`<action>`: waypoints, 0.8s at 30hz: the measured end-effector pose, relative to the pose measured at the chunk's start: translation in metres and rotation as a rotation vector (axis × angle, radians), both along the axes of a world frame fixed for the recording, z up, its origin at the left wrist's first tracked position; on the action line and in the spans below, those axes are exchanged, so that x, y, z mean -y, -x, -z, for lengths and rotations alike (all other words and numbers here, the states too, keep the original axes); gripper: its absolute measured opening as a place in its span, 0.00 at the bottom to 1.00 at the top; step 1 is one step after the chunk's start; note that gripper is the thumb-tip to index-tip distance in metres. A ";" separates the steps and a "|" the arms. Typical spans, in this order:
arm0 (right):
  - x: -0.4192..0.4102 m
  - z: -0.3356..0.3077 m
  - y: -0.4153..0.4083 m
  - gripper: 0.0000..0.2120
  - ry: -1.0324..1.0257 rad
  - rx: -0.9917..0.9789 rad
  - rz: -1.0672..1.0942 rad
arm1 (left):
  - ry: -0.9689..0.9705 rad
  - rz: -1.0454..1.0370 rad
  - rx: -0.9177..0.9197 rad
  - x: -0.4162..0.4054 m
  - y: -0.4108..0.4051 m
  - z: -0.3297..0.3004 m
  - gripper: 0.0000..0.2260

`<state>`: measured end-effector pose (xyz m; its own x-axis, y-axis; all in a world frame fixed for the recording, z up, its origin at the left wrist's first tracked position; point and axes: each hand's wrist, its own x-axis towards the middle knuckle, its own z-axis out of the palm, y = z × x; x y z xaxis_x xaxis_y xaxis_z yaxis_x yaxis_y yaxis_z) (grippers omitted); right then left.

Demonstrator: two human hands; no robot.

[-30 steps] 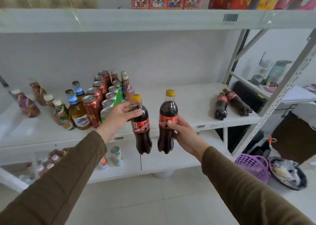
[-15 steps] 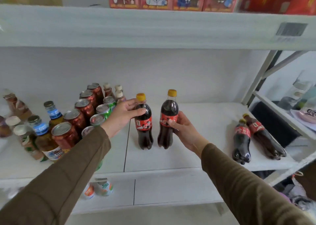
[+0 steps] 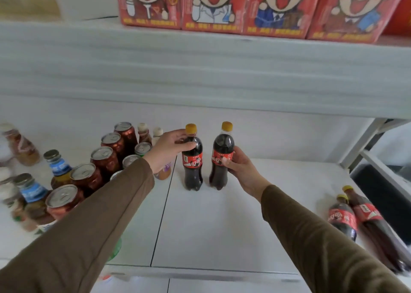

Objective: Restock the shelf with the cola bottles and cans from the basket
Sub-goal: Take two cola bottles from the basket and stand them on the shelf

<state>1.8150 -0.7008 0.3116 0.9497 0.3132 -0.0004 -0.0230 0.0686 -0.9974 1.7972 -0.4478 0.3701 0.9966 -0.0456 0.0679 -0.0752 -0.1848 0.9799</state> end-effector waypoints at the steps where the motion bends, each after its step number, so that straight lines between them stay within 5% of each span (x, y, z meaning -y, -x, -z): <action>1: 0.000 0.001 -0.005 0.23 0.005 0.005 -0.006 | -0.010 -0.006 0.006 0.000 -0.004 0.000 0.19; 10: -0.006 0.004 -0.031 0.21 0.085 0.058 -0.071 | -0.031 -0.059 -0.009 -0.004 -0.028 0.003 0.19; 17: -0.003 0.000 -0.039 0.21 0.155 0.099 -0.098 | -0.075 -0.069 -0.094 0.002 -0.032 -0.001 0.09; 24: 0.002 0.000 -0.038 0.22 0.152 0.102 -0.089 | -0.103 -0.033 -0.102 0.002 -0.035 -0.004 0.14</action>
